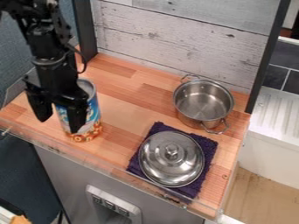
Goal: Move the can to the top of the table
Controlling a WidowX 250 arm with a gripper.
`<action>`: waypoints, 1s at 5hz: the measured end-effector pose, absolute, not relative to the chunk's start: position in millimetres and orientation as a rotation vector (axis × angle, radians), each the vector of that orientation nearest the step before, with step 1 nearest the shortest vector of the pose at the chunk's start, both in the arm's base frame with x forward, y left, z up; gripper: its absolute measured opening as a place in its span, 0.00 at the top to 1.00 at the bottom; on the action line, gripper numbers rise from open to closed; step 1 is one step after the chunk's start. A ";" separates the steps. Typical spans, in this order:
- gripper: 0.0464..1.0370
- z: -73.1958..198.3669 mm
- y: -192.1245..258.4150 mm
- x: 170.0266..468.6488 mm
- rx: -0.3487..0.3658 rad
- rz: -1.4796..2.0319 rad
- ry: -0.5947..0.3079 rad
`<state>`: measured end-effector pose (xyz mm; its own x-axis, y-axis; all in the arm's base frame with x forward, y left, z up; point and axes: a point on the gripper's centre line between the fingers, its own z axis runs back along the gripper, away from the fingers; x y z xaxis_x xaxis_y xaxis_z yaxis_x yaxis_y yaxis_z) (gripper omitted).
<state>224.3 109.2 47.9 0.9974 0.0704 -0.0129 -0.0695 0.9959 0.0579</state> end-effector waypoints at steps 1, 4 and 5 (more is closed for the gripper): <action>0.04 43.8 106.2 240.9 0.058 0.053 -0.011; 0.04 40.9 115.9 298.9 0.059 0.066 -0.076; 0.04 41.8 120.0 310.4 0.059 0.073 -0.080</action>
